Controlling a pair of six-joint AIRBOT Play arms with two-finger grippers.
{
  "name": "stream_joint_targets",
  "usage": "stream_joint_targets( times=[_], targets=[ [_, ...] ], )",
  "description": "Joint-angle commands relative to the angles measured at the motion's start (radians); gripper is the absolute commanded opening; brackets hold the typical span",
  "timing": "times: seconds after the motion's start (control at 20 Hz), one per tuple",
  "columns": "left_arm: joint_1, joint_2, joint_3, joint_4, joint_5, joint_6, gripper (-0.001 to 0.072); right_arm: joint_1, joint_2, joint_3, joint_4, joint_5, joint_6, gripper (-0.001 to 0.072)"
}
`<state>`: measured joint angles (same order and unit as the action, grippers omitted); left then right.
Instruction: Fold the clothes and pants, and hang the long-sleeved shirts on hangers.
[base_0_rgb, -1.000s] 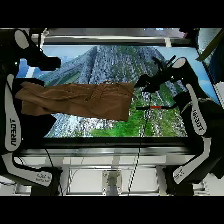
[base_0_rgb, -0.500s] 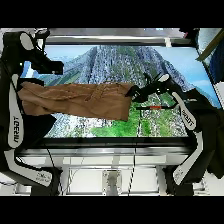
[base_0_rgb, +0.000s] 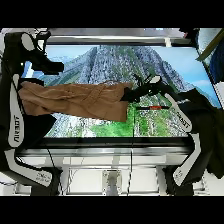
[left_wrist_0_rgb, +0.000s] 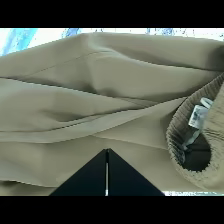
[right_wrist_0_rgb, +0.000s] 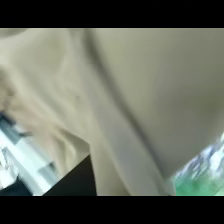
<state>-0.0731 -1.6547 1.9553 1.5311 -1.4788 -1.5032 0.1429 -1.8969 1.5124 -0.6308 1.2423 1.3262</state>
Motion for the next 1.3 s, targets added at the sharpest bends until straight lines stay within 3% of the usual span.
stream_joint_targets(
  times=[0.0,0.15,0.3,0.6,0.75,0.95,1.25],
  targets=[
    [-0.033,0.000,-0.005,-0.053,0.001,-0.001,0.0016,-0.047,0.109,0.000,-0.051,0.131,-0.011,0.0022],
    [-0.113,0.000,-0.079,-0.138,0.034,0.000,0.0016,-0.127,0.238,0.000,-0.094,0.212,-0.007,0.0022],
    [-0.243,-0.010,-0.234,-0.172,0.165,0.000,0.0016,-0.211,0.348,0.000,-0.127,0.349,-0.008,0.0022],
    [-0.525,-0.145,-0.310,-0.198,0.410,0.000,0.0016,-0.221,0.391,0.081,-0.135,0.359,-0.011,0.0021],
    [-0.608,-0.196,-0.310,-0.197,0.526,0.000,0.0016,-0.183,0.389,0.146,-0.199,0.364,0.065,0.0021],
    [-0.604,-0.181,-0.308,-0.172,0.487,0.000,0.0016,-0.101,0.384,0.230,-0.333,0.363,0.177,0.0020],
    [-0.396,0.076,-0.309,0.197,0.188,-0.001,0.0016,0.116,0.283,0.293,-0.425,0.310,0.376,0.0019]
  ],
)
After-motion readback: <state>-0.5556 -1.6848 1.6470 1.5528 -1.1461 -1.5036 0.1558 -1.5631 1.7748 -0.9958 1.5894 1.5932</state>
